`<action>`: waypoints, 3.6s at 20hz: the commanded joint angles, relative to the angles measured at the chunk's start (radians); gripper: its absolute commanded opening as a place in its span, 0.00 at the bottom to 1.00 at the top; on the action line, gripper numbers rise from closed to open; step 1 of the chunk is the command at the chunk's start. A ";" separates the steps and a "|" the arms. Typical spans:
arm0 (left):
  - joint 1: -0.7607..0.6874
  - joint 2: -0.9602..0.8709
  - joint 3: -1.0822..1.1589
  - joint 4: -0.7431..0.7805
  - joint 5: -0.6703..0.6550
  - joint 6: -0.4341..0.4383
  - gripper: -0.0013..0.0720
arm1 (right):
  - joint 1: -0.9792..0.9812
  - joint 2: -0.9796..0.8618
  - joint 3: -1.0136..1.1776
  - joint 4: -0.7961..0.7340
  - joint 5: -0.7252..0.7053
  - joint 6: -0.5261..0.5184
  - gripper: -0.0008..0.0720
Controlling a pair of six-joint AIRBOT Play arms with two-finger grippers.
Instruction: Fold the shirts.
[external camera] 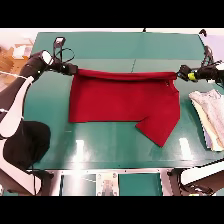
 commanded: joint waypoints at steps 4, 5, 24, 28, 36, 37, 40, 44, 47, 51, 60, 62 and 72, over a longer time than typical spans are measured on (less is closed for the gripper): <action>0.000 -0.062 0.000 0.043 -0.192 0.000 0.05 | -0.003 -0.002 -0.134 -0.060 0.024 0.005 0.04; 0.000 -0.073 0.000 0.038 -0.200 0.000 0.05 | -0.003 -0.002 -0.141 -0.060 0.025 0.005 0.04; 0.033 -0.086 0.119 0.084 -0.367 -0.038 0.05 | -0.031 -0.002 -0.093 -0.060 0.044 0.048 0.04; 0.059 -0.086 0.116 0.069 -0.387 -0.035 0.05 | -0.058 -0.003 -0.093 -0.060 0.037 0.048 0.04; 0.058 -0.101 0.069 -0.083 -0.358 -0.035 0.05 | -0.035 -0.031 -0.095 -0.059 0.037 0.047 0.04; 0.058 -0.101 0.038 -0.083 -0.346 -0.035 0.05 | -0.035 -0.031 -0.095 -0.059 0.037 0.047 0.04; 0.058 -0.101 0.006 -0.082 -0.359 -0.035 0.05 | -0.035 -0.031 -0.094 -0.059 0.048 0.047 0.04; 0.059 -0.101 0.012 -0.182 -0.377 -0.035 0.05 | -0.040 -0.030 -0.079 -0.060 0.110 0.048 0.40; 0.068 -0.097 0.072 -0.176 -0.522 -0.081 0.80 | -0.069 -0.013 -0.013 -0.062 0.251 0.072 0.53; 0.151 -0.058 0.192 -0.175 -0.803 -0.194 0.80 | -0.171 0.113 -0.020 -0.066 0.385 0.112 0.52; 0.172 0.583 -0.748 -0.232 -0.351 -0.280 0.67 | -0.508 0.502 -0.656 0.020 0.214 0.103 0.49; 0.169 0.696 -0.940 -0.333 -0.230 -0.291 0.67 | -0.536 0.512 -0.708 0.061 0.207 0.103 0.50; -0.131 0.640 -1.179 -0.452 0.346 -0.484 0.70 | -0.531 0.512 -0.861 0.038 0.272 0.138 0.64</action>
